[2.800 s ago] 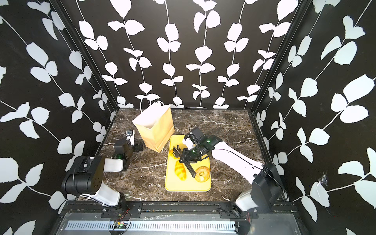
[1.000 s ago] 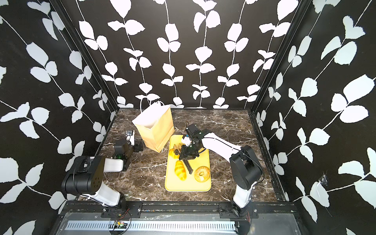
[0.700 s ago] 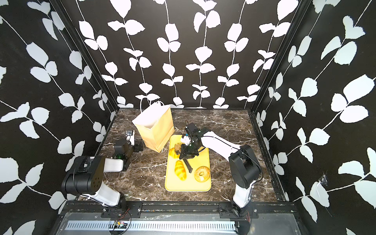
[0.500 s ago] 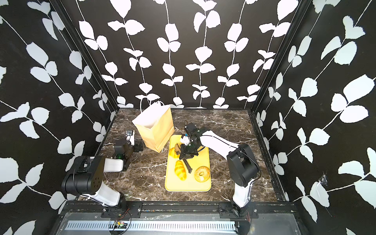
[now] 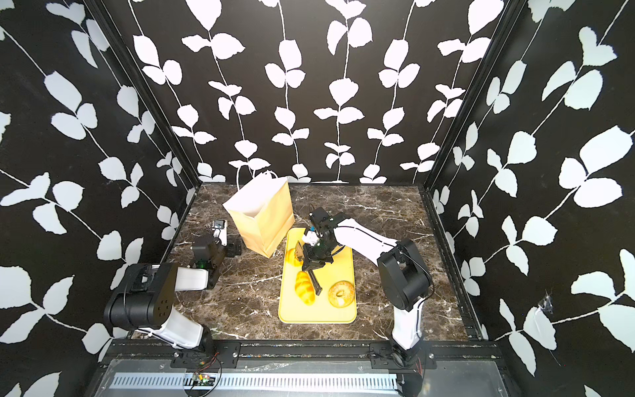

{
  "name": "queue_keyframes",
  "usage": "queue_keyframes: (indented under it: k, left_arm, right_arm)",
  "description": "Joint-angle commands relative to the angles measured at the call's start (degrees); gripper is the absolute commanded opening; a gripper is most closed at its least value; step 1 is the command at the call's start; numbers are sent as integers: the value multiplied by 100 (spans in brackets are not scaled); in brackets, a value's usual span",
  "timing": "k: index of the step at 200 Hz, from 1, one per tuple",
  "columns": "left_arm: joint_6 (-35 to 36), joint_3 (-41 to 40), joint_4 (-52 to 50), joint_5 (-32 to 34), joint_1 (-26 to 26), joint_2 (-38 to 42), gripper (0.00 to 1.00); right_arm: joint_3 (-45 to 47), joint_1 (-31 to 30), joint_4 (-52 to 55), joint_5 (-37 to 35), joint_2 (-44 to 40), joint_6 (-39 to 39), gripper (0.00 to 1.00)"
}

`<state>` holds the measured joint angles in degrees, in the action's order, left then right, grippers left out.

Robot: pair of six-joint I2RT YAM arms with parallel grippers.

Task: Pack bread into a paper bag
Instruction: Pick up the fake bread from the plate.

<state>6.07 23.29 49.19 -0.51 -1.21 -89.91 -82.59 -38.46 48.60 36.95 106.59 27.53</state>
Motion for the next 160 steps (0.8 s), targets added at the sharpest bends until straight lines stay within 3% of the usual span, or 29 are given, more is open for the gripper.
queue_keyframes:
  k: [1, 80, 160]
  left_arm:
    - [24, 62, -3, -7, -19, 105, 99]
    - [28, 57, -5, -4, -19, 107, 98]
    - [23, 60, -6, -2, -19, 106, 98]
  right_arm:
    - [-362, -48, 99, -94, -491, 48, 0]
    - [-1079, -91, 544, -285, -1185, 169, 0]
    - [-2595, -336, 633, -57, -1108, 115, 0]
